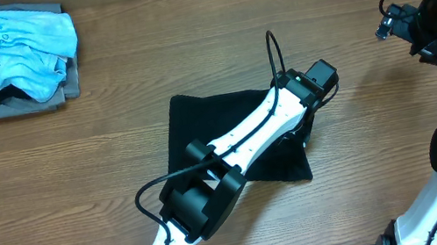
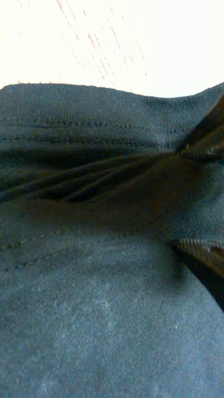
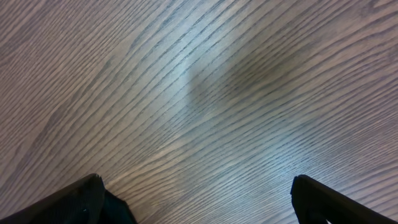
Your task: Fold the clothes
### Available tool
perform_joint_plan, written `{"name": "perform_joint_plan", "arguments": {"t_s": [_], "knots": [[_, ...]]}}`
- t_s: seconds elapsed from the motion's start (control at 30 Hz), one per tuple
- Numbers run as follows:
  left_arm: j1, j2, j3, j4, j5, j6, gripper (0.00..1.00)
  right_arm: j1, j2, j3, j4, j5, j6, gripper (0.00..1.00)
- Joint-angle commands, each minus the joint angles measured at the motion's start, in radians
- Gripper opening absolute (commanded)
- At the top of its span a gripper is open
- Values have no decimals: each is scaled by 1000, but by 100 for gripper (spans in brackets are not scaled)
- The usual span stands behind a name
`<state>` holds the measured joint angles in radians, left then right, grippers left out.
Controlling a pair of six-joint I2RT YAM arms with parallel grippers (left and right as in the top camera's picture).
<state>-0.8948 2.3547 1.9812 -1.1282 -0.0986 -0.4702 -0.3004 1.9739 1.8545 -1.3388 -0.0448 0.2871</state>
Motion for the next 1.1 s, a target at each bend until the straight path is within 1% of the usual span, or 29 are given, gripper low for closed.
{"name": "perform_joint_plan", "arguments": {"t_s": [0.0, 0.13, 0.2, 0.23, 0.5, 0.63, 0.8, 1.07], "knots": [[6, 13, 17, -3, -16, -5, 35, 0, -1, -4, 3, -2, -2, 100], [17, 13, 24, -21, -16, -5, 11, 0, -1, -4, 3, -2, -2, 100], [24, 13, 37, -38, -16, 1, 6, 0, -1, -4, 3, -2, -2, 100], [27, 13, 47, -51, -17, 3, 4, 0, -1, -4, 3, -2, -2, 100], [80, 13, 175, -165, -16, 3, 4, 0, -1, -4, 3, -2, -2, 100], [127, 13, 234, -228, -13, 29, 4, 0, -1, -4, 3, -2, -2, 100], [207, 13, 247, -280, -13, 29, 4, 0, -1, -4, 3, -2, -2, 100], [374, 12, 247, -363, -11, 31, 4, 0, -1, -4, 3, -2, -2, 100]]}}
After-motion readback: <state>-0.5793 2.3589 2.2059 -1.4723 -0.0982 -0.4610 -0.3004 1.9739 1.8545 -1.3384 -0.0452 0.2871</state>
